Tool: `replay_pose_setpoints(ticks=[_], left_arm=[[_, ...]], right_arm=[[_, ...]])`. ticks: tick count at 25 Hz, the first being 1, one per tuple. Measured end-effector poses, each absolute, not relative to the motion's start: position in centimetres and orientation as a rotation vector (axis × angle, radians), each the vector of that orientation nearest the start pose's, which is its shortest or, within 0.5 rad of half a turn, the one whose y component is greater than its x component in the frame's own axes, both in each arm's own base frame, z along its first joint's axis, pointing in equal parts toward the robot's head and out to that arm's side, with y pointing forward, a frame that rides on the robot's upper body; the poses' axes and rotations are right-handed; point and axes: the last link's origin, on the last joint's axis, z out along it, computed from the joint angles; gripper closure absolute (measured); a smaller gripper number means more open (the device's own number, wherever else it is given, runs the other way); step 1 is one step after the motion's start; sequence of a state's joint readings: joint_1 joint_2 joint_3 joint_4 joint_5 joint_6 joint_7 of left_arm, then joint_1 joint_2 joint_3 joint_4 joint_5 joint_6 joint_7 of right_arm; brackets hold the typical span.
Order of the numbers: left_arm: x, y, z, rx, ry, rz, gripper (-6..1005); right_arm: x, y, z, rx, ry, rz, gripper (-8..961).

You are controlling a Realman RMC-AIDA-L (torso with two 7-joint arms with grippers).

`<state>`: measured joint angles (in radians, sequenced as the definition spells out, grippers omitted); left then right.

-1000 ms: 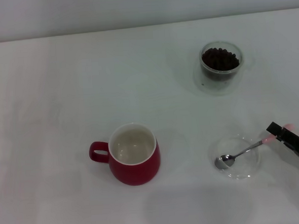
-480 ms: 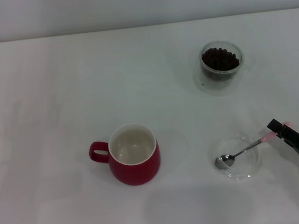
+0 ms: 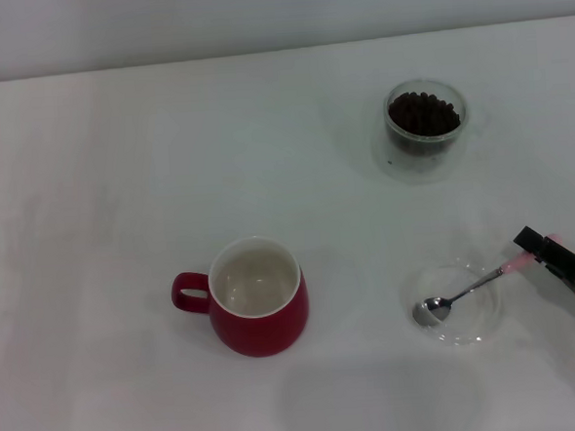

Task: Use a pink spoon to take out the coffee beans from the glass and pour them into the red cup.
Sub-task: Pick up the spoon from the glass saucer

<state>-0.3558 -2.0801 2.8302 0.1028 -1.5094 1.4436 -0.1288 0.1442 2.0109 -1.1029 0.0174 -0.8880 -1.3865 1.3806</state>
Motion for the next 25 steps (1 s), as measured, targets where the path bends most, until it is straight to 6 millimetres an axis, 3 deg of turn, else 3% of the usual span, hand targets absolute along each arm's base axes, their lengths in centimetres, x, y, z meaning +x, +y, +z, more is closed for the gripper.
replay_pose_setpoints(ticks=[3, 16, 25], left_arm=[[-34.99, 28.53, 1.68, -1.393, -0.461, -0.743, 107], [-34.95, 28.53, 1.62, -1.393, -0.463, -0.744, 106], [-35.02, 28.41, 1.59, -1.392, -0.465, -0.743, 106]], right_arm=[[39.92, 18.45, -2.4, -1.529, 1.662, 1.148, 475], [39.85, 18.4, -2.39, -1.522, 1.672, 1.161, 770], [39.54, 18.57, -2.1, -1.503, 1.688, 1.212, 779]])
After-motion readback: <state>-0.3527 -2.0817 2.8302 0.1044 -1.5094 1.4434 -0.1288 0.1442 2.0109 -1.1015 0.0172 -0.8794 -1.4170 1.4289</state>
